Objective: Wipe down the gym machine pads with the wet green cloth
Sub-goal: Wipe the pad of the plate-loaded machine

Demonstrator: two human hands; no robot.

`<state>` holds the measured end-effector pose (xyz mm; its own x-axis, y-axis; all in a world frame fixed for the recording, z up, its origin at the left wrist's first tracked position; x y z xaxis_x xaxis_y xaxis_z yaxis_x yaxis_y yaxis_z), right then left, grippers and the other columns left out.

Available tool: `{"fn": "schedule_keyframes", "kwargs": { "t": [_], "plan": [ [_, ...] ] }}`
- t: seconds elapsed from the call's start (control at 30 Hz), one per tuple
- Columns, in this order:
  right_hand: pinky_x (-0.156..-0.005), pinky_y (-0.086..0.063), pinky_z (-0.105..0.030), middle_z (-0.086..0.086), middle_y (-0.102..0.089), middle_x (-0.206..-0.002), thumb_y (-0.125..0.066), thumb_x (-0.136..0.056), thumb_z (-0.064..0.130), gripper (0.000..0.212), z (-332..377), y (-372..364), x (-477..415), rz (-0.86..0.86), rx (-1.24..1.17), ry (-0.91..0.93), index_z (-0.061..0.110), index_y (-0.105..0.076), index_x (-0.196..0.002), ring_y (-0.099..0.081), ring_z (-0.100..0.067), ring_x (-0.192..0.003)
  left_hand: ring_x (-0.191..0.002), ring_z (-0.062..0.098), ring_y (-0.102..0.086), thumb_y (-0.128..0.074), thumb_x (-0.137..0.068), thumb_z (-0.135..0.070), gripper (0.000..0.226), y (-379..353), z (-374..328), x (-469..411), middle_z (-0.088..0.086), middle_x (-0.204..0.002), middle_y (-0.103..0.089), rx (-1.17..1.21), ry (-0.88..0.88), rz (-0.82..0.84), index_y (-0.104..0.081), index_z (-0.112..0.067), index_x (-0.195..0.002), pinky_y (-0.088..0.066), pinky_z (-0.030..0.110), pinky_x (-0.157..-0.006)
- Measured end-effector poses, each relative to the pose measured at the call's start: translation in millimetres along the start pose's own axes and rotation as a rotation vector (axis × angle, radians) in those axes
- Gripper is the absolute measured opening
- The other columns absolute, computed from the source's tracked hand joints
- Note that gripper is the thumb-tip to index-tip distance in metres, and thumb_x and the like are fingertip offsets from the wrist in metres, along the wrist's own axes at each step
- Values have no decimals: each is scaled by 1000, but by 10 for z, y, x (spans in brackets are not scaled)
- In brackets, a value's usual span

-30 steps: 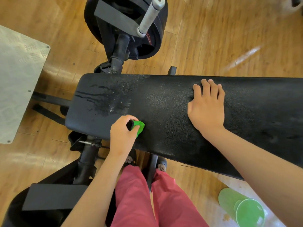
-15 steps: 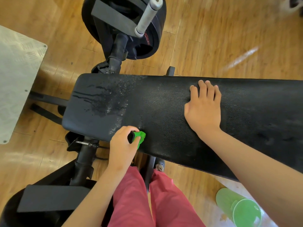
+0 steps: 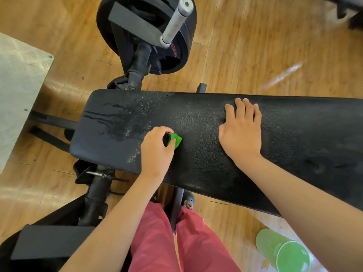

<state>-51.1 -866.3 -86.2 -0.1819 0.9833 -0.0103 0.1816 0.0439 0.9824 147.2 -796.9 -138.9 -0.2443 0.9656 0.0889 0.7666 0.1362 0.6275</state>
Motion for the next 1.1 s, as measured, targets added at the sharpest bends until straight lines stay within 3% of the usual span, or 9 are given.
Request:
{"fn": "schedule_keyframes", "kwargs": {
  "t": [0.13,0.27,0.37,0.53,0.63,0.9,1.1],
  "plan": [
    [-113,-27,-58,-27,-47,-139,-50,-86,21,48,1,-12,-7,13,-2,4,0,-53,-129,-38,-44,-134,-83,10,-58,-74,-79,-14,13,-4,-115,183,-9,-88,-64,-1,-78,147,-66,-19,-88,-40,18,-76],
    [-112,-27,-59,-28,-46,-140,-50,-85,22,50,-2,-11,-6,23,-3,-4,-1,-52,-129,-37,-45,-134,-86,11,-59,-76,-76,-9,21,19,-76,377,-13,-91,-63,1,-159,192,-65,-21,-89,-44,25,-80],
    [-112,-26,-59,-28,-46,-139,-55,-84,22,50,2,-28,-18,34,7,1,0,-53,-129,-37,-45,-135,-89,15,-58,-75,-78,-8,18,-91,-181,-26,-6,-96,-65,12,-255,154,-67,-16,-92,-45,25,-82],
    [-113,-26,-59,-28,-46,-140,-57,-84,21,50,-3,-36,-18,26,5,2,0,-52,-130,-37,-44,-135,-93,23,-59,-71,-81,-11,14,-314,-377,-1065,3,-98,-66,-2,-260,43,-67,-11,-94,-41,28,-84],
    [-112,-27,-59,-28,-47,-139,-46,-86,23,49,1,-20,-25,4,15,-2,0,-53,-129,-39,-44,-134,-94,21,-59,-70,-80,-11,12,-356,-437,-1372,1,-97,-66,14,-244,40,-67,-13,-91,-45,34,-85],
    [-113,-25,-59,-29,-45,-140,-50,-84,23,52,7,-33,-36,40,19,2,0,-51,-130,-36,-44,-136,-92,10,-61,-77,-78,-12,16,-299,-422,-454,-7,-95,-67,99,-309,258,-70,-17,-91,-48,32,-89],
    [-113,-25,-59,-28,-45,-141,-47,-85,23,51,18,-30,-33,29,35,1,0,-51,-131,-36,-44,-136,-90,16,-58,-73,-81,-17,11,-545,-835,-894,-5,-93,-66,120,-335,174,-67,-16,-91,-45,32,-83]
  ]
}}
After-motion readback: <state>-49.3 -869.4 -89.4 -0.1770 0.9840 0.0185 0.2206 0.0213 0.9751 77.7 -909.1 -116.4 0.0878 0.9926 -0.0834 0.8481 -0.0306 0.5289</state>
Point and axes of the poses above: each hand's wrist, its own x-axis away from the middle knuckle, its own y-axis out of the back of the hand, z = x × y, the point moved 8 cm from there along -x, towards the middle knuckle
